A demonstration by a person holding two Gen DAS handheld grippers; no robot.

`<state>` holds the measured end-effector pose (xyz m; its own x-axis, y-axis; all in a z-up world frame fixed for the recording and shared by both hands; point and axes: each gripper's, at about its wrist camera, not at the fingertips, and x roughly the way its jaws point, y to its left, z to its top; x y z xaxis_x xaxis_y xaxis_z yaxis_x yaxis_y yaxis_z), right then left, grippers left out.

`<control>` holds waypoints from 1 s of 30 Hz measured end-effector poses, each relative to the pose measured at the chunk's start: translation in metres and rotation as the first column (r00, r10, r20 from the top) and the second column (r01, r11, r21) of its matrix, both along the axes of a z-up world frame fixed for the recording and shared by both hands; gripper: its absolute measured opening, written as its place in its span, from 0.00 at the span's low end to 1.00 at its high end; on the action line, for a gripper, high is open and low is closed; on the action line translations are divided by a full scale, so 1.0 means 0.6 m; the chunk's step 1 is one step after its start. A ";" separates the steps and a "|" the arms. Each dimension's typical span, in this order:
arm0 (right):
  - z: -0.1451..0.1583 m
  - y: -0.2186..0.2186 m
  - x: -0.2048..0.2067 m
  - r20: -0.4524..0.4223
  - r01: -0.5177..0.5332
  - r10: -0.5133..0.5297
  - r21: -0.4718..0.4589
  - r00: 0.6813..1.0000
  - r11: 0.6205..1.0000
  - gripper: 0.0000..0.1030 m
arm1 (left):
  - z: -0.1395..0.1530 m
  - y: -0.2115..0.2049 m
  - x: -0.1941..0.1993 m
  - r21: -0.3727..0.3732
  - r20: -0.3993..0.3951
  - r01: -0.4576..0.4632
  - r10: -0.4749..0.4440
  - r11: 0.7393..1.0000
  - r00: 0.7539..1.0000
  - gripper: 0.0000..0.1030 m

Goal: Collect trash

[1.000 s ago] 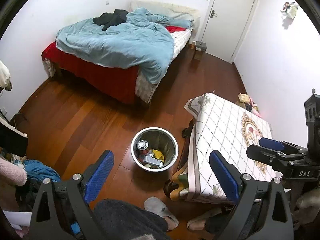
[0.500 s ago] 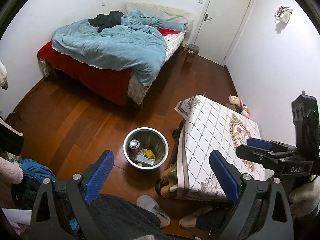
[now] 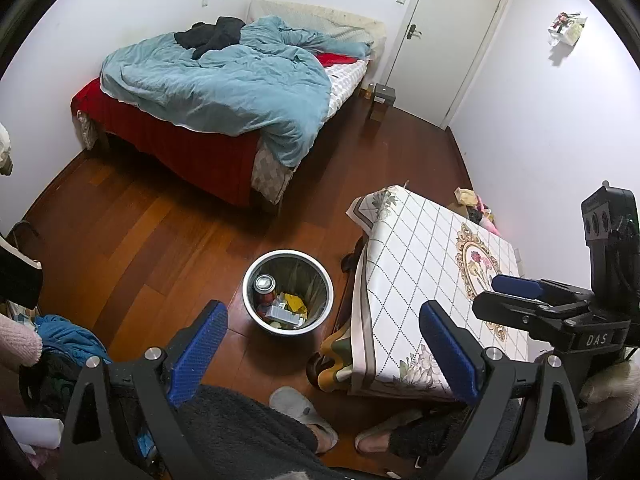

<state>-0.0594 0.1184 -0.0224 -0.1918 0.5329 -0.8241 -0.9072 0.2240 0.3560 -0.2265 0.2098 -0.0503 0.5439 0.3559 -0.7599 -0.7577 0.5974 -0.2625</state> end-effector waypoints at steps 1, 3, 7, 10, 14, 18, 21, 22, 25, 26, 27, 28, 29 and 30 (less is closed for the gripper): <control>0.000 -0.002 0.000 -0.002 -0.002 0.002 0.000 1.000 1.000 0.99 | 0.000 0.000 -0.001 -0.001 0.005 0.001 -0.001 1.000 1.000 0.98; 0.001 -0.002 0.000 -0.003 -0.004 0.004 -0.002 1.000 1.000 0.99 | -0.002 -0.001 -0.002 -0.001 0.007 0.002 -0.002 1.000 1.000 0.98; 0.002 -0.003 0.001 -0.004 -0.006 0.006 -0.002 1.000 1.000 0.99 | -0.002 -0.001 -0.003 -0.006 0.008 0.006 -0.006 1.000 1.000 0.98; 0.006 -0.004 0.001 -0.004 -0.009 0.009 0.000 1.000 1.000 0.99 | -0.002 -0.001 0.000 -0.010 0.010 0.008 -0.008 1.000 1.000 0.98; 0.010 -0.003 -0.001 -0.004 -0.015 0.015 0.004 1.000 1.000 1.00 | -0.002 0.004 0.001 -0.016 0.015 0.006 -0.006 1.000 1.000 0.98; 0.007 -0.003 -0.002 -0.009 -0.021 0.021 0.002 1.000 1.000 1.00 | -0.005 0.006 -0.001 -0.031 0.023 0.006 -0.005 0.999 1.000 0.98; 0.005 -0.003 -0.004 -0.010 -0.024 0.024 -0.003 1.000 1.000 1.00 | -0.006 0.007 -0.002 -0.037 0.024 0.006 -0.005 0.999 1.000 0.98; 0.004 -0.002 -0.005 -0.011 -0.025 0.025 -0.005 1.000 1.000 1.00 | -0.006 0.008 -0.003 -0.040 0.025 0.006 -0.005 0.999 1.000 0.98; 0.004 0.000 -0.006 -0.011 -0.025 0.025 -0.008 1.000 1.000 1.00 | -0.006 0.010 -0.004 -0.041 0.027 0.008 -0.006 0.999 1.000 0.99; 0.005 0.001 -0.006 -0.011 -0.024 0.024 -0.008 1.000 1.000 1.00 | -0.006 0.011 -0.004 -0.042 0.027 0.008 -0.007 0.999 1.000 0.99; 0.005 0.002 -0.006 -0.012 -0.025 0.025 -0.008 1.000 1.000 1.00 | -0.006 0.011 -0.004 -0.041 0.025 0.008 -0.007 0.999 1.000 0.99; 0.004 0.002 -0.006 -0.011 -0.025 0.025 -0.009 1.000 1.000 1.00 | -0.006 0.011 -0.005 -0.040 0.026 0.008 -0.007 0.999 1.000 0.99; 0.005 0.002 -0.006 -0.010 -0.025 0.025 -0.008 1.000 1.000 1.00 | -0.006 0.011 -0.005 -0.041 0.028 0.008 -0.007 0.999 1.000 0.99; 0.005 0.002 -0.006 -0.011 -0.025 0.025 -0.008 1.000 1.000 1.00 | -0.006 0.012 -0.004 -0.041 0.028 0.009 -0.008 0.999 1.000 0.99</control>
<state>-0.0632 0.1194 -0.0197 -0.2139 0.5212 -0.8262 -0.9088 0.2041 0.3640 -0.2288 0.2168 -0.0542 0.5681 0.3202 -0.7581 -0.7448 0.5918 -0.3081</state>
